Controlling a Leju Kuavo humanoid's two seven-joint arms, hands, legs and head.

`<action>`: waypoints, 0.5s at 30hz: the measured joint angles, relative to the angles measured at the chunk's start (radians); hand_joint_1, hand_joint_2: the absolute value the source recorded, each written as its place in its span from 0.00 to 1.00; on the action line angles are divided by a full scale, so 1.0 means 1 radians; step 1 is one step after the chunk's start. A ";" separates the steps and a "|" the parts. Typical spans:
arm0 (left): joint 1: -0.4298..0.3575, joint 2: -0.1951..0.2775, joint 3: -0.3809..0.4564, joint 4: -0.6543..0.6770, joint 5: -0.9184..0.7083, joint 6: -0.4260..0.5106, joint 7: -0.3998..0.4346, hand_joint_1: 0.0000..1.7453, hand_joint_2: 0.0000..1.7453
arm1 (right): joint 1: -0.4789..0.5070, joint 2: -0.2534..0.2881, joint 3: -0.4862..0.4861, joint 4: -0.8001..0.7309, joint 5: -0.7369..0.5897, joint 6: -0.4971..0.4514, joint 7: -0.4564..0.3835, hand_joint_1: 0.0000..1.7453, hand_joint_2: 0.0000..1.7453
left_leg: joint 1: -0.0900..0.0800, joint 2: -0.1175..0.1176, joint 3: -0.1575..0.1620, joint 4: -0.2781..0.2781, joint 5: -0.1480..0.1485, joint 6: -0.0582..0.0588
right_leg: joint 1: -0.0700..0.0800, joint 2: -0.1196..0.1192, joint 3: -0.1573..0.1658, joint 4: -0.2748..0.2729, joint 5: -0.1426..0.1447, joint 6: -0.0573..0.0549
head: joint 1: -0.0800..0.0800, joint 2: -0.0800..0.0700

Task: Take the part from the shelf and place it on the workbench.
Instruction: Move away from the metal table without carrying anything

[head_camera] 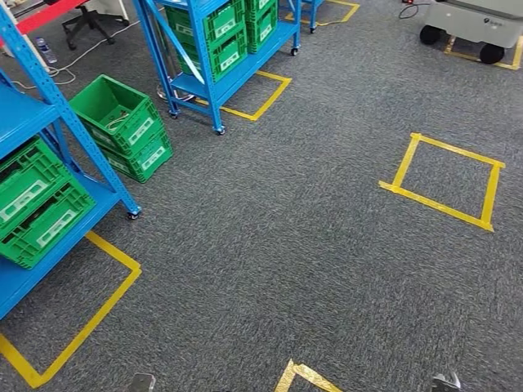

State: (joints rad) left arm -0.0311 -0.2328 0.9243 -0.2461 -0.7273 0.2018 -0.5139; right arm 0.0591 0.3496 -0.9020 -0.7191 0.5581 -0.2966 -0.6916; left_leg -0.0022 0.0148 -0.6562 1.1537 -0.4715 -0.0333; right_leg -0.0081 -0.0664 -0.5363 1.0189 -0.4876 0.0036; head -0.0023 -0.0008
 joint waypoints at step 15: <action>-0.009 -0.006 0.042 0.000 -0.093 0.058 0.030 0.00 0.00 | 0.018 -0.028 0.058 0.019 -0.105 0.063 0.000 0.00 0.00 | -0.001 -0.092 0.085 -0.172 0.052 0.049 | -0.003 0.082 -0.093 0.177 -0.051 0.046 | 0.005 0.000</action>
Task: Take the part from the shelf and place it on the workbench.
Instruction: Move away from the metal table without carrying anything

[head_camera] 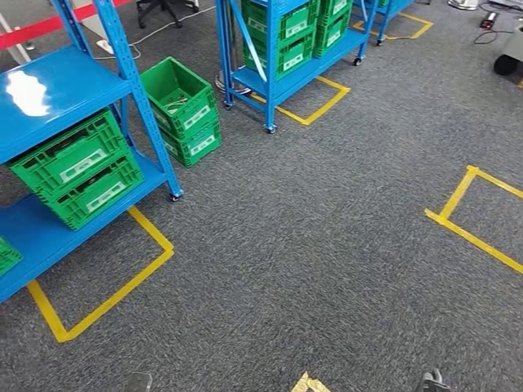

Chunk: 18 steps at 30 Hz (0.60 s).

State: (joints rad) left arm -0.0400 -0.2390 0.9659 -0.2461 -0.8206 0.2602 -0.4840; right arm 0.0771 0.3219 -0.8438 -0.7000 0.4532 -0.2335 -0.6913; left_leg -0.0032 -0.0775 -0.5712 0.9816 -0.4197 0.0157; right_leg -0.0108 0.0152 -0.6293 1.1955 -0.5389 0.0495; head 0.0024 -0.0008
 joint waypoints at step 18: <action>-0.039 -0.018 0.000 0.000 0.009 0.004 -0.026 0.00 0.00 | -0.063 -0.086 -0.163 0.108 0.055 0.035 0.000 0.00 0.00 | -0.008 0.145 -0.004 0.027 -0.012 -0.033 | 0.008 -0.114 0.084 -0.176 0.061 -0.034 | -0.012 0.000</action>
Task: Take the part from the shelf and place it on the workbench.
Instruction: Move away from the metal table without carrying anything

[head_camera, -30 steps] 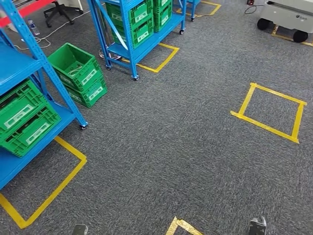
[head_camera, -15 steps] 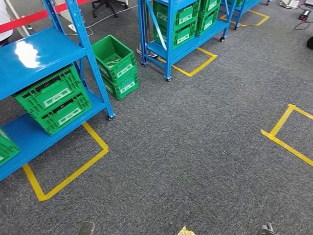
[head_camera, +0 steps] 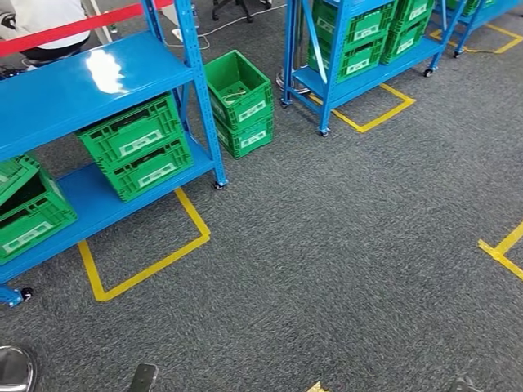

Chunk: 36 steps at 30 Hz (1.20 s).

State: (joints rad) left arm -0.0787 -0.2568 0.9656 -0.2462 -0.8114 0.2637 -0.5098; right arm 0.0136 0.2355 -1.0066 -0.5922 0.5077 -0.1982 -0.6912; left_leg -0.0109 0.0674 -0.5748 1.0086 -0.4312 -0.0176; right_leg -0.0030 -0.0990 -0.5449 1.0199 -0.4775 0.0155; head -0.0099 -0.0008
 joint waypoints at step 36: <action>-0.008 -0.003 0.027 0.000 0.019 -0.030 -0.024 0.00 0.00 | -0.049 -0.145 -0.044 0.170 0.081 -0.023 0.000 0.00 0.00 | -0.005 -0.037 -0.005 -0.027 0.016 0.041 | 0.001 0.025 0.001 0.044 -0.044 0.032 | 0.012 0.000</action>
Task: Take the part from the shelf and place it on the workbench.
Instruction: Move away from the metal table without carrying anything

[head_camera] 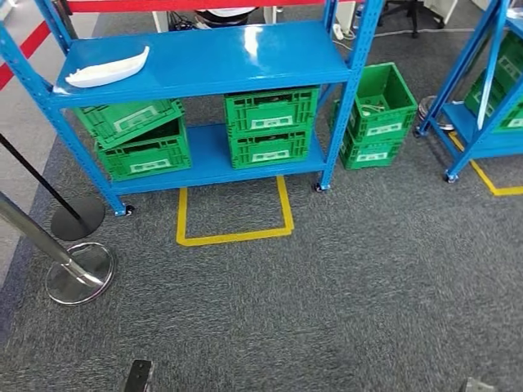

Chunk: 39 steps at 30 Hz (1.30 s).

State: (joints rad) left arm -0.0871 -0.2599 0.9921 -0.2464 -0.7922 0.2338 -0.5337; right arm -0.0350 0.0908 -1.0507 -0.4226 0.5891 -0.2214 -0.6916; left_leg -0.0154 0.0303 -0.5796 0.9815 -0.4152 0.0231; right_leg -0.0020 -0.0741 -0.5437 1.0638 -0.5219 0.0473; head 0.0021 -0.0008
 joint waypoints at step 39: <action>0.011 -0.003 0.000 0.000 -0.059 -0.006 -0.009 0.00 0.00 | -0.014 0.003 -0.032 0.022 -0.034 -0.017 0.000 0.00 0.00 | 0.001 -0.024 -0.003 0.008 -0.004 -0.020 | 0.000 0.039 0.008 -0.059 0.051 -0.018 | -0.002 0.000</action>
State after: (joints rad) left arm -0.0764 -0.2628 0.9926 -0.2462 -0.8509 0.2281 -0.5430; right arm -0.0489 0.0939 -1.0822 -0.4003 0.5547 -0.2387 -0.6916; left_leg -0.0139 0.0059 -0.5825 0.9891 -0.4188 0.0028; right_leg -0.0021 -0.0350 -0.5358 1.0047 -0.4707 0.0297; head 0.0003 -0.0007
